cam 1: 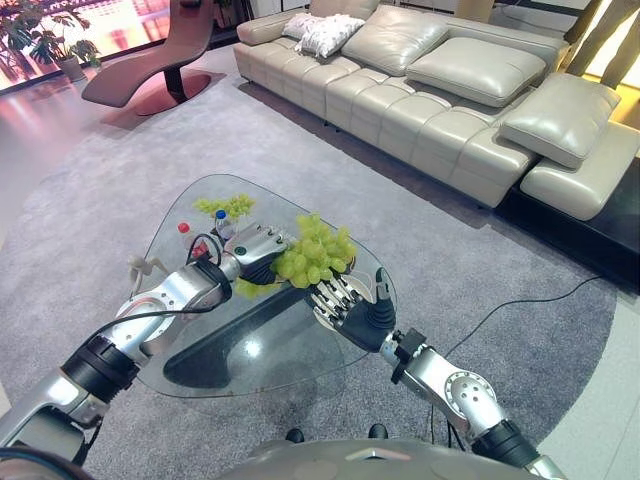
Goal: Pick up fruits into the plate
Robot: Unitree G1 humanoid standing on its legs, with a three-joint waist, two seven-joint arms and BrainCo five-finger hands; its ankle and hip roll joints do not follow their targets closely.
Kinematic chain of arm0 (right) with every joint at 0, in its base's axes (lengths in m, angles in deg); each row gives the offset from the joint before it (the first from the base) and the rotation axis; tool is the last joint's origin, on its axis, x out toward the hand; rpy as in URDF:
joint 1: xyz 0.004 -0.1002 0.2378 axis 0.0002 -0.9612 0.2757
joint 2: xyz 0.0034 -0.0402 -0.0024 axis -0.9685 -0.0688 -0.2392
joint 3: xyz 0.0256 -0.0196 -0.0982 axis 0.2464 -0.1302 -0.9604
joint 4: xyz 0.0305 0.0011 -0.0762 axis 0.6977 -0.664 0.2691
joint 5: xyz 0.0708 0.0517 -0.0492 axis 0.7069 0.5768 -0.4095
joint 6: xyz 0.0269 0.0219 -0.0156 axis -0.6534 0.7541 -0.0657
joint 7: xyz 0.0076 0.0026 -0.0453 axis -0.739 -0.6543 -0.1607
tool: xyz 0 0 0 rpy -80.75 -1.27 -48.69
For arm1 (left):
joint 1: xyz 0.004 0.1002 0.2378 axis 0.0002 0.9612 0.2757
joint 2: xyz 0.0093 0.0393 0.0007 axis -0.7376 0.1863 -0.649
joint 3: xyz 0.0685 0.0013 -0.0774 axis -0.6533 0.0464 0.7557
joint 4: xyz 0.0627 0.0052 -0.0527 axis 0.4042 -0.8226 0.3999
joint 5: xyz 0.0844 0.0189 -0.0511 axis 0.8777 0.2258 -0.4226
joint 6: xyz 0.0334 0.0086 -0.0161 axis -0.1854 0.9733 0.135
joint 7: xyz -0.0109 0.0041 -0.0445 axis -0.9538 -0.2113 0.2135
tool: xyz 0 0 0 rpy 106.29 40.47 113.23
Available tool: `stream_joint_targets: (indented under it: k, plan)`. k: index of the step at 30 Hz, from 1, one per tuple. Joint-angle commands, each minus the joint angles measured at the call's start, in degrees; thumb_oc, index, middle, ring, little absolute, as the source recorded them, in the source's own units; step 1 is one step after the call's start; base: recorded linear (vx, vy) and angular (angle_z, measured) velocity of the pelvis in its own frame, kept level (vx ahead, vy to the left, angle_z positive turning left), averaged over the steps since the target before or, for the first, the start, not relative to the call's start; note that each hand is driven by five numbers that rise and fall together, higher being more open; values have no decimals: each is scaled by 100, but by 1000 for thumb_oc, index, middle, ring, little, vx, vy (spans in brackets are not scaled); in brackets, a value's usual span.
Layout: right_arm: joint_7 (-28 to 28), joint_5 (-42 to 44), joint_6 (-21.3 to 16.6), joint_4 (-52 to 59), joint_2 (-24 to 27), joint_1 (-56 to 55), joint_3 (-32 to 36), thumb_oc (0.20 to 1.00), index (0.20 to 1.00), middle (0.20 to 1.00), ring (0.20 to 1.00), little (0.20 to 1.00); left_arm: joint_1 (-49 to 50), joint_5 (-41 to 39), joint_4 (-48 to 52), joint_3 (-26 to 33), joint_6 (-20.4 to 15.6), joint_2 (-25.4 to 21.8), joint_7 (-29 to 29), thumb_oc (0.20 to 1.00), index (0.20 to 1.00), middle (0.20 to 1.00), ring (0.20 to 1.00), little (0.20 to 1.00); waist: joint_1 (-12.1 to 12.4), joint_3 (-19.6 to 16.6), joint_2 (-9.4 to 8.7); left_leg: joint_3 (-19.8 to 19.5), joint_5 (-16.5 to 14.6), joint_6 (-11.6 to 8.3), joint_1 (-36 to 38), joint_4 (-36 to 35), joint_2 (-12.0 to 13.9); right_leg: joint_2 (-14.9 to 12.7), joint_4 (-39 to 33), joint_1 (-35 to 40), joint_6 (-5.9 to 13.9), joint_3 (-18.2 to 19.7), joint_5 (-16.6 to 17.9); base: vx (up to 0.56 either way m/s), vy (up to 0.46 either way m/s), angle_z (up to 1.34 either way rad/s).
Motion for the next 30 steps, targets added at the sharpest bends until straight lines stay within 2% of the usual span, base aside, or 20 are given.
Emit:
stream_joint_targets:
  k: [1, 6, 9, 14, 21, 26, 30]
  plan:
    - [-123, 471, -155, 767, -362, 367, -145, 1000, 1000, 1000, 1000, 1000, -728, 36, 503, -414, -376, -174, 6, 200, 200, 200, 200, 200, 14, -94, -198, 363, -883, 374, 110, 154, -490, -250, 151, 142, 468, 216, -369, 0, 0, 0]
    - [17, 580, -266, 761, -316, 395, -220, 1000, 1000, 1000, 1000, 1000, -793, 63, 654, -464, -384, -240, 39, 200, 200, 200, 200, 200, 26, -96, -209, 382, -878, 375, 91, 146, -483, -249, 127, 122, 476, 226, -350, -17, -19, -1]
    - [-13, 621, -276, 739, -289, 417, -233, 1000, 1000, 1000, 1000, 1000, -801, -26, 741, -420, -251, -299, 19, 200, 200, 200, 200, 200, 46, -83, -214, 387, -876, 378, 82, 146, -477, -248, 121, 116, 473, 218, -342, -14, -12, -2]
    - [-70, 829, -235, 966, -119, 426, -229, 1000, 1000, 1000, 1000, 1000, -776, -205, 673, -133, 308, -394, -187, 200, 200, 200, 200, 200, 73, -76, -225, 383, -867, 375, 61, 124, -478, -247, 101, 104, 482, 212, -333, -25, -12, -3]
    - [-8, 891, -247, 1033, -45, 318, -209, 1000, 1000, 1000, 1000, 1000, -746, -348, 428, 290, 640, -439, -557, 200, 200, 200, 200, 200, 80, -63, -236, 390, -841, 372, 33, 129, -477, -262, 103, 88, 475, 191, -326, 0, 0, 0]
    - [36, 938, -150, 929, -139, 198, -173, 1000, 1000, 1000, 1000, 1000, -747, -491, 432, 578, 627, -436, -708, 200, 200, 200, 200, 200, 73, -52, -227, 360, -836, 381, 33, 114, -488, -271, 94, 84, 473, 188, -326, -8, -1, 0]
    - [-13, 829, -126, 778, -266, 139, -153, 1000, 1000, 1000, 1000, 1000, -757, -524, 544, 709, 339, -389, -703, 200, 200, 200, 200, 200, 76, -29, -213, 350, -845, 378, 40, 110, -489, -290, 88, 84, 474, 164, -324, -8, -1, 0]
